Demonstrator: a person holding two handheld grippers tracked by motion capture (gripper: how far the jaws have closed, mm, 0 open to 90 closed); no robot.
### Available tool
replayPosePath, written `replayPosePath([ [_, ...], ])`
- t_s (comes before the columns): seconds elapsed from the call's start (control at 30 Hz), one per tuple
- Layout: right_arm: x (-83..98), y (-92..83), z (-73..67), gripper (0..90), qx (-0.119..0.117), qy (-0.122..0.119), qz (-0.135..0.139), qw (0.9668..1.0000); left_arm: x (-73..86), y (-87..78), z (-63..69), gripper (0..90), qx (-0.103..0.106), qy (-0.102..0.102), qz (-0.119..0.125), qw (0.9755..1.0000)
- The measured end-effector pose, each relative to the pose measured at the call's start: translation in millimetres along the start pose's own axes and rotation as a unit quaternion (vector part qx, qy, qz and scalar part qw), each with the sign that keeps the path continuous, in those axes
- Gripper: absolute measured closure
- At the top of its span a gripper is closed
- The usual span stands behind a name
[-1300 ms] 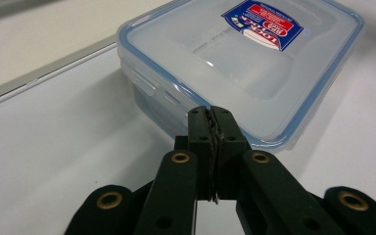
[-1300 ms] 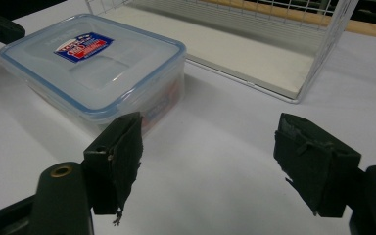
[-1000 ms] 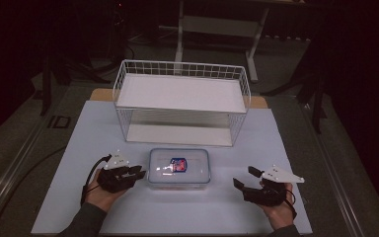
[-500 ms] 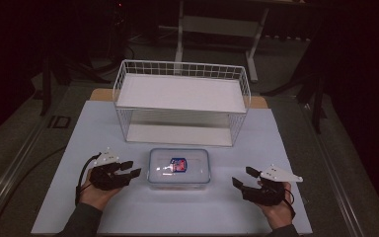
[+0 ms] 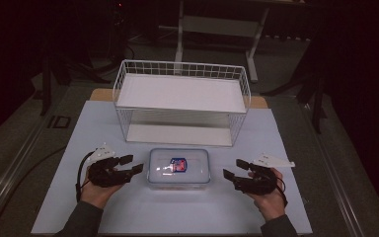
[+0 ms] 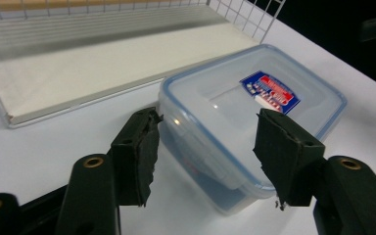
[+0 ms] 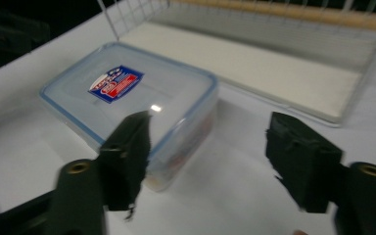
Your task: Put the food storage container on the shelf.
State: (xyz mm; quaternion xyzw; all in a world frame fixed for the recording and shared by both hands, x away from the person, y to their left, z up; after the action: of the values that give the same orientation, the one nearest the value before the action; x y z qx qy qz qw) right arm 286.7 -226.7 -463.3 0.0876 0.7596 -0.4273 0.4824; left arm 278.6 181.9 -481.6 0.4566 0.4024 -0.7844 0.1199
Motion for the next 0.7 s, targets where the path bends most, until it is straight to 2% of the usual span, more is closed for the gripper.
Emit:
replayPosePath([
  [0.13,-8.2,21.8,-7.6,24.2,-0.014,0.001,-0.021,0.9997,-3.3,6.7,2.5,36.5,0.005,-0.007,-0.002,1.0000],
  [0.27,-13.0,39.6,-13.2,19.9,-0.026,0.001,-0.034,0.9991,-5.3,16.3,5.7,27.2,0.007,-0.016,-0.007,0.9998],
  [0.47,-11.3,61.1,-9.7,11.9,-0.055,0.041,-0.057,0.9960,-2.8,31.3,8.4,23.8,0.014,-0.026,-0.025,0.9993],
  [0.7,-0.7,74.6,-6.7,10.4,-0.074,0.061,-0.068,0.9931,3.1,43.1,5.8,21.6,0.028,-0.044,-0.035,0.9980],
])
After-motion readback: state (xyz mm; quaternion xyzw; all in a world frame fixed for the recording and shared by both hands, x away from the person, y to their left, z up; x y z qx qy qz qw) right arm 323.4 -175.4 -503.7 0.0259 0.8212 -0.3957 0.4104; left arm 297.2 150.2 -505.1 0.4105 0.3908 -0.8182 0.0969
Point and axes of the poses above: each handheld gripper's, and its own axes: y roughly forward along the jaws, x roughly out of its underside, z roughly to its right, the point moved 2 cm from there along y, roughly forward along the jaws, and after that the axes turned 3 degrees about -z, right-handed, at the moved point
